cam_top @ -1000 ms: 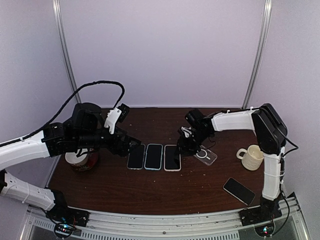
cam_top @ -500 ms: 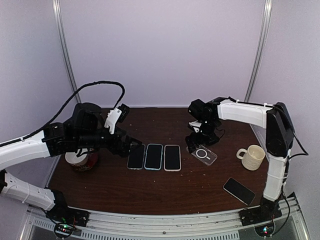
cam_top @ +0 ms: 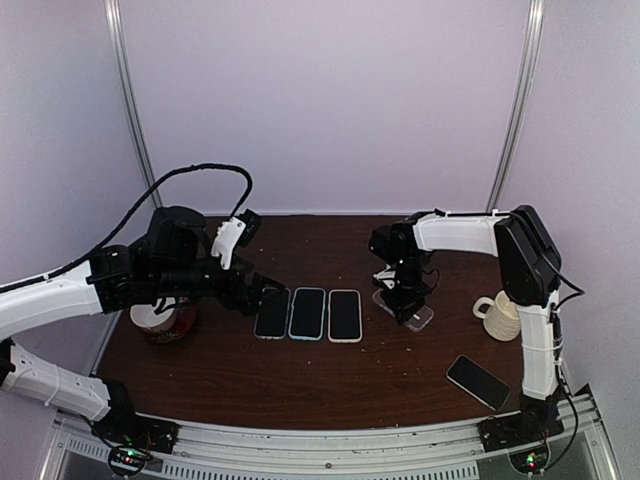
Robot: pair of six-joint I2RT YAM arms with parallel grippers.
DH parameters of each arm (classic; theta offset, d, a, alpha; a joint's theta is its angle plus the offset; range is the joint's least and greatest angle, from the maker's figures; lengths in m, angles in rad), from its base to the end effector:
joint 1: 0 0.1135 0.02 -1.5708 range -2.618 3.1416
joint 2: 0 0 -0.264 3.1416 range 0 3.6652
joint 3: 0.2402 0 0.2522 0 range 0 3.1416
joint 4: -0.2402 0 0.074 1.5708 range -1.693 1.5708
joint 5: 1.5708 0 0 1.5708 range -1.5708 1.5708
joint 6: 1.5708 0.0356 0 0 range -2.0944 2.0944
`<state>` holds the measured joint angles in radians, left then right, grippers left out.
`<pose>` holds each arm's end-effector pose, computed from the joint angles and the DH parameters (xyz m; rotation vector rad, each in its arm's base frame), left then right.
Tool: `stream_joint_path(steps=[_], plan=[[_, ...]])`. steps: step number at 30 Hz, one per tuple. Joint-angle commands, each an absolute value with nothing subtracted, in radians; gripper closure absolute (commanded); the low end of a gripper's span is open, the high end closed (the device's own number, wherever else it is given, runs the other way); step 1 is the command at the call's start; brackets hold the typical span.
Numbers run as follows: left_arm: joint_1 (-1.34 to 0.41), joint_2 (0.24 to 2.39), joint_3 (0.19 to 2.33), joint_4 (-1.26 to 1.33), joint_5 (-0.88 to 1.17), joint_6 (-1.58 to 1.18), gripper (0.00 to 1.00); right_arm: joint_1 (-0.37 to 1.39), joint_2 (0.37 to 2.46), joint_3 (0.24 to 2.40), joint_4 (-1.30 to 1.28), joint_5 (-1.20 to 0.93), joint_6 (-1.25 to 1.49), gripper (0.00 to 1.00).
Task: Put the phone into the phone case
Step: Move the phone case to the center of the board.
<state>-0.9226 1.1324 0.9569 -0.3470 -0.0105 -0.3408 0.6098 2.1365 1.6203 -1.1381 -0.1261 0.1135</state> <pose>0.1540 -0.2027 0.3141 0.6199 2.0936 -0.7361 0.3213 0.2299 0.1587 0.7331 -2.9257 -0.1335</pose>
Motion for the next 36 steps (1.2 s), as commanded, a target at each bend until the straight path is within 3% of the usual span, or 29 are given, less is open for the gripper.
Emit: stream_joint_path(steps=[1,9,17,24,31,34,36], plan=[[-0.915,1.137,0.95,-0.331,0.0,-0.328,0.03,0.605,2.119,1.634,-1.144,-0.153,0.122,1.0],[-0.913,1.131,0.945,-0.327,0.0,-0.33,0.02,0.634,1.909,1.503,-1.085,-0.142,0.315,1.0],[-0.914,1.109,0.938,-0.319,0.031,-0.334,0.02,0.848,1.656,1.152,-0.771,-0.225,0.717,1.0],[-0.914,1.095,0.933,-0.313,0.046,-0.345,0.03,1.101,1.683,1.051,-0.604,-0.22,0.988,1.0],[-0.914,1.089,0.934,-0.312,0.068,-0.352,0.03,1.147,1.785,1.047,-0.417,-0.283,1.111,1.0],[-0.913,1.079,0.933,-0.314,0.061,-0.349,0.03,1.147,1.801,1.053,-0.418,-0.28,1.099,0.86],[-0.915,1.074,0.931,-0.312,0.059,-0.348,0.02,1.147,1.792,1.07,-0.455,-0.269,1.069,0.69]])
